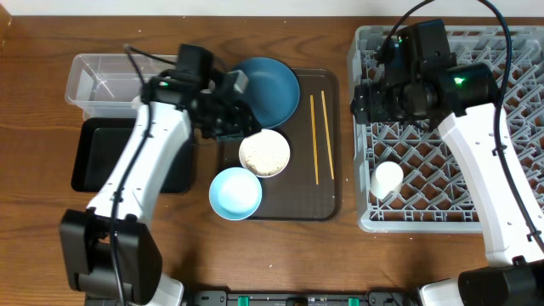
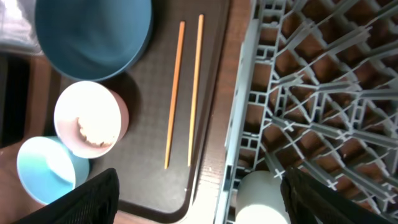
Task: Sort waste into correct bins and load items into the dishwasher rack
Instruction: 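Grasp the pink rice bowl rim with the left gripper, then tip the pink bowl over the black tray to pour out rice, then set the emptied pink bowl back on the brown tray, then reach the right gripper to the blue plate rim and grasp it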
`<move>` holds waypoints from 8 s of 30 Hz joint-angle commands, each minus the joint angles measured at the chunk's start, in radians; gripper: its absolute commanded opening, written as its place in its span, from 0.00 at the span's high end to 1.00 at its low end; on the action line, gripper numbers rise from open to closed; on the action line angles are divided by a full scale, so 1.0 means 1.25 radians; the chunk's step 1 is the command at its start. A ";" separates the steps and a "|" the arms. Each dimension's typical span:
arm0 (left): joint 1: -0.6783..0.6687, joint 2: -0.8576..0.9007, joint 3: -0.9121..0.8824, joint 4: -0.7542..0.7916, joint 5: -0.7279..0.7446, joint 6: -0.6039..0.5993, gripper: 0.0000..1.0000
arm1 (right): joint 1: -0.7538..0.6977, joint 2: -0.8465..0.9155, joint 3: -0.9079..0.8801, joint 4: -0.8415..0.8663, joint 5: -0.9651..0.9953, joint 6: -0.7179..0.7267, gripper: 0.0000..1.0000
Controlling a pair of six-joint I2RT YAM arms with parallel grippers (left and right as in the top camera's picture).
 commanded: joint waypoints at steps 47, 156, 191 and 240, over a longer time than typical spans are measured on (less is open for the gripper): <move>-0.322 0.242 -0.014 0.146 -0.432 -0.004 0.68 | -0.138 0.000 0.006 -0.055 0.007 -0.023 0.05; 0.751 0.197 -0.129 -0.096 0.790 0.128 0.94 | -0.136 0.000 0.006 -0.052 0.007 -0.025 0.03; -0.222 -0.122 -0.112 0.087 -0.246 0.018 0.94 | -0.135 0.000 0.006 -0.050 0.006 -0.025 0.03; 0.002 -0.326 -0.103 -0.033 -0.454 -0.179 0.52 | 0.123 0.289 0.002 0.417 0.035 0.244 0.22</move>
